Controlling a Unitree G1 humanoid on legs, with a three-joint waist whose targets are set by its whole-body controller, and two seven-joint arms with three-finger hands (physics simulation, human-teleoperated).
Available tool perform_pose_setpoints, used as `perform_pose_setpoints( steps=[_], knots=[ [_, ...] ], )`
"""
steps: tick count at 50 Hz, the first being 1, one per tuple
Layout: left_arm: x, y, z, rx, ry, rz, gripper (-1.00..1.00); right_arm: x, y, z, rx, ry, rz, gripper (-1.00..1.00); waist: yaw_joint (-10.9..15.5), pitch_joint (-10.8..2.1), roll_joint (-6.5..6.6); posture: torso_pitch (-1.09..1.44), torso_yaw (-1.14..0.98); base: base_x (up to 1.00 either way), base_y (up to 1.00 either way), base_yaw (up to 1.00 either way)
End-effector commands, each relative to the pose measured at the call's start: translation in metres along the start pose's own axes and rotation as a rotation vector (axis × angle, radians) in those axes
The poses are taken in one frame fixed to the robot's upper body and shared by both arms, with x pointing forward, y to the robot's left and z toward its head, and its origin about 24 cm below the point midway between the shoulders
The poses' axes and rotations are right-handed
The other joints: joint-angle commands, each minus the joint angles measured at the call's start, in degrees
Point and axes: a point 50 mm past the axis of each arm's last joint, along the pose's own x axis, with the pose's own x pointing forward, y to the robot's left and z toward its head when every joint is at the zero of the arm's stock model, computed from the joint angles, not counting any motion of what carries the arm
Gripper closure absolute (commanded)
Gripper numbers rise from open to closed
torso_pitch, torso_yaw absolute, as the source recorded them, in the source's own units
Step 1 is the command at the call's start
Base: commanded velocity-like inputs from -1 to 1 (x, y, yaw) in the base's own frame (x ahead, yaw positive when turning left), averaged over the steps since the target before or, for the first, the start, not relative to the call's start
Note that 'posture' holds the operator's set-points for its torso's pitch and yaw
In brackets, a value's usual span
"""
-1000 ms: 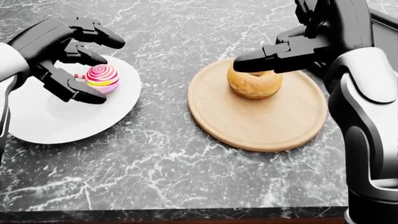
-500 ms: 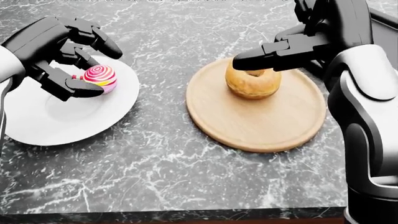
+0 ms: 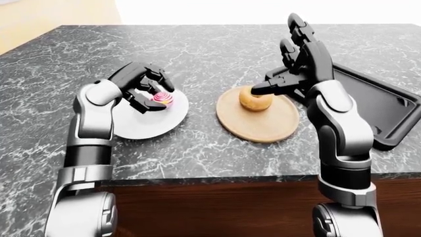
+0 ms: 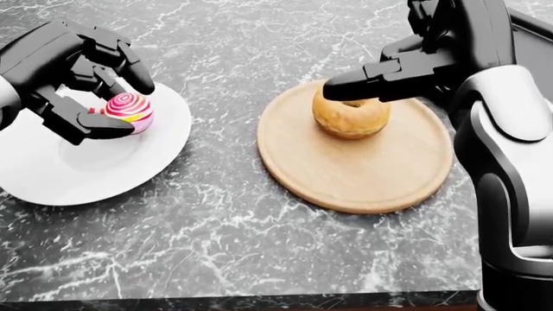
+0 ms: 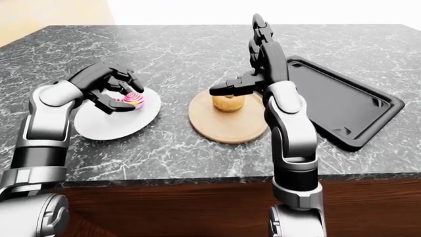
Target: Move the dessert items from the plate to the tray.
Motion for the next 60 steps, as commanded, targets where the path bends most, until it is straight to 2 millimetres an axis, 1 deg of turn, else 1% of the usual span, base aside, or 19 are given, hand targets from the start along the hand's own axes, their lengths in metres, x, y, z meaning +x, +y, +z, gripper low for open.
perform_pose_setpoints(
  steps=[1,4,5,6,7,8,14,17,19,22,29,31,32,35,38,39,40,46,60],
  knots=[
    [-0.007,0.019,0.022,0.035,-0.078,0.075,0.4,0.0,-0.001,0.022,-0.015,-0.098,-0.004,-1.0,0.01,-1.81,0.16,0.0,0.0,0.0,0.0,0.0],
    [-0.01,0.023,0.027,0.035,-0.089,0.095,0.6,0.001,0.0,0.024,-0.014,-0.099,-0.003,-1.0,0.01,-1.75,0.16,0.0,0.0,0.0,0.0,0.0],
    [-0.011,0.025,0.029,0.038,-0.095,0.102,0.71,0.001,0.0,0.024,-0.016,-0.099,-0.003,-1.0,0.01,-1.73,0.14,0.0,0.0,0.0,0.0,0.0],
    [-0.012,0.026,0.03,0.038,-0.095,0.111,0.75,0.001,0.0,0.024,-0.015,-0.099,-0.003,-1.0,0.01,-1.71,0.14,0.0,0.0,0.0,0.0,0.0],
    [-0.013,0.027,0.032,0.039,-0.102,0.108,0.91,0.002,0.0,0.024,-0.019,-0.099,0.0,-1.0,0.0,-1.68,0.14,0.0,0.0,0.0,0.0,0.0],
    [-0.014,0.029,0.033,0.039,-0.104,0.117,1.0,0.003,0.0,0.025,-0.019,-0.099,0.0,-1.0,0.01,-1.66,0.14,0.0,0.0,0.0,0.0,0.0],
    [-0.02,0.036,0.04,0.048,-0.122,0.141,1.0,0.004,-0.001,0.029,-0.037,-0.098,-0.001,-1.0,0.04,-1.54,0.18,0.0,0.0,0.0,0.0,0.0],
    [-0.026,0.043,0.044,0.049,-0.131,0.161,1.0,0.005,-0.003,0.027,-0.092,-0.061,0.008,-1.0,0.07,-1.48,0.21,0.0,0.0,0.0,0.0,0.0],
    [-0.031,0.05,0.047,0.051,-0.139,0.181,1.0,0.007,-0.004,0.031,-0.114,-0.043,0.018,-1.0,0.04,-1.45,0.2,0.0,0.0,0.0,0.0,0.0],
    [-0.038,0.055,0.05,0.059,-0.146,0.195,1.0,0.011,-0.004,0.035,-0.222,0.004,0.069,-1.0,-0.03,-1.35,0.19,0.0,0.0,0.0,0.0,0.0],
    [-0.046,0.059,0.054,0.035,-0.162,0.219,1.0,0.028,-0.009,0.046,-0.375,0.116,0.118,-1.0,-0.11,-1.07,0.42,0.0,0.0,0.0,0.0,0.0],
    [-0.047,0.058,0.052,0.036,-0.159,0.219,1.0,0.033,-0.007,0.042,-0.448,0.153,0.148,-1.0,-0.15,-1.05,0.5,0.0,0.0,0.0,0.0,0.0],
    [-0.047,0.058,0.052,0.035,-0.16,0.22,1.0,0.034,-0.006,0.043,-0.427,0.152,0.148,-1.0,-0.17,-1.01,0.56,0.0,0.0,0.0,0.0,0.0],
    [-0.05,0.059,0.052,0.033,-0.16,0.225,1.0,0.042,-0.001,0.049,-0.477,0.173,0.191,-1.0,-0.25,-1.1,0.73,0.0,0.0,0.0,0.0,0.0],
    [-0.051,0.058,0.05,0.03,-0.157,0.222,1.0,0.049,0.004,0.037,-0.57,0.21,0.252,-1.0,-0.31,-1.04,0.97,0.0,0.0,0.0,0.0,0.0],
    [-0.051,0.058,0.05,0.029,-0.156,0.223,1.0,0.051,0.007,0.036,-0.547,0.206,0.269,-1.0,-0.35,-1.0,1.03,0.0,0.0,0.0,0.0,0.0],
    [-0.052,0.058,0.05,0.028,-0.157,0.225,1.0,0.051,0.008,0.032,-0.584,0.225,0.28,-1.0,-0.36,-1.02,1.1,0.0,0.0,0.0,0.0,0.0],
    [-0.051,0.058,0.05,0.029,-0.156,0.225,1.0,0.055,0.017,0.022,-0.617,0.228,0.329,-1.0,-0.31,-1.24,1.26,0.0,0.0,0.0,0.0,0.0],
    [-0.052,0.054,0.049,0.03,-0.154,0.219,1.0,0.054,0.018,-0.003,-0.672,0.273,0.356,-1.0,-0.41,-1.44,1.4,0.0,0.0,0.0,0.0,0.0]
  ],
)
